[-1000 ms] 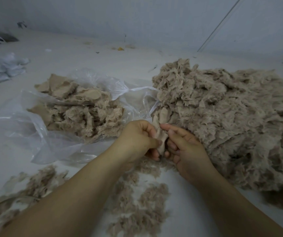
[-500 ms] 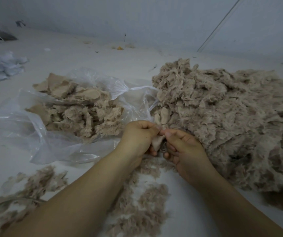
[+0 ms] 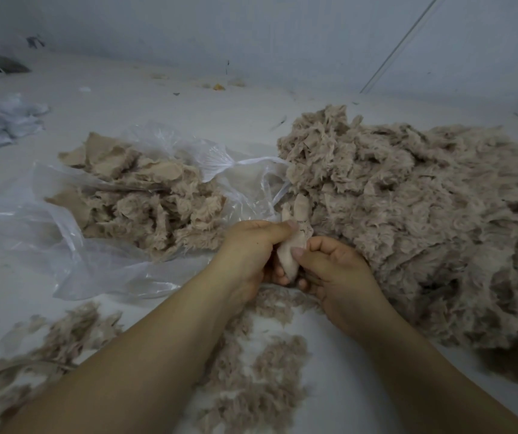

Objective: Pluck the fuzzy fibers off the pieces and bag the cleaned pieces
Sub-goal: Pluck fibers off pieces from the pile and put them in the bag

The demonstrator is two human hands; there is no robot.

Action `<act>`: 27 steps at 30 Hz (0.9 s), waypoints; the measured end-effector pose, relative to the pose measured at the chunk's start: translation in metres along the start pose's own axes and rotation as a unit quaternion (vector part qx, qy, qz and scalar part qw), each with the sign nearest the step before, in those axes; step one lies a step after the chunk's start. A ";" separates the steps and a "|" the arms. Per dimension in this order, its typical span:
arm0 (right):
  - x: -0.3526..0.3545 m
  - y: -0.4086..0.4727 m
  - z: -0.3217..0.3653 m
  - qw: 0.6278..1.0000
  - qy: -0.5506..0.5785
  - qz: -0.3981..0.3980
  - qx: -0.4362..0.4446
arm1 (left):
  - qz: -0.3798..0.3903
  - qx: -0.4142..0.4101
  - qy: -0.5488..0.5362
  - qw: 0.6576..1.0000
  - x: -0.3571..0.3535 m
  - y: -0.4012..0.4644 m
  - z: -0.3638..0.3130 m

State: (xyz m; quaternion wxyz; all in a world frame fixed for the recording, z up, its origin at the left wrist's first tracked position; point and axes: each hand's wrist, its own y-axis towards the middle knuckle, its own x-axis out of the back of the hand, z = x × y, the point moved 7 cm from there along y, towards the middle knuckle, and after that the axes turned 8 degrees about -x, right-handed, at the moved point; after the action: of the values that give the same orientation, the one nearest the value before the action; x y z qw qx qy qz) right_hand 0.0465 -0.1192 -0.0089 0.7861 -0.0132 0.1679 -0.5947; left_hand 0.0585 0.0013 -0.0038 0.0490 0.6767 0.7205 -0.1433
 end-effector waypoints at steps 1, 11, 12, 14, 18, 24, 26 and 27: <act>0.000 0.000 0.000 1.000 0.001 0.001 -0.001 | 0.005 0.004 0.020 1.000 -0.002 0.002 -0.001; 0.003 0.004 -0.004 0.999 0.028 0.009 -0.019 | -0.066 -0.002 0.012 0.998 -0.011 0.021 -0.010; 0.002 0.003 -0.004 1.000 0.021 0.015 -0.015 | -0.077 -0.003 0.012 0.997 -0.010 0.023 -0.010; -0.001 0.002 -0.004 1.000 0.003 0.023 -0.007 | -0.089 0.001 0.017 0.996 -0.005 0.026 -0.011; -0.002 0.000 -0.002 0.999 0.018 0.035 -0.007 | -0.080 -0.011 0.009 0.997 0.000 0.027 -0.015; -0.003 -0.002 -0.001 0.999 0.019 0.049 -0.002 | -0.126 -0.003 -0.056 0.990 0.011 0.027 -0.018; -0.002 -0.003 -0.002 0.999 0.026 0.047 -0.003 | -0.115 -0.003 -0.053 0.992 0.009 0.024 -0.019; -0.002 -0.003 -0.002 0.998 0.033 0.046 -0.004 | -0.101 -0.005 -0.035 0.994 0.007 0.022 -0.019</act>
State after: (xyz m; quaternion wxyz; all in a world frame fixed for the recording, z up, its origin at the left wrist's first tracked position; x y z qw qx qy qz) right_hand 0.0431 -0.1182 -0.0096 0.8065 0.0109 0.1970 -0.5574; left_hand 0.0815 0.0137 0.0092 0.0635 0.5949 0.7836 -0.1676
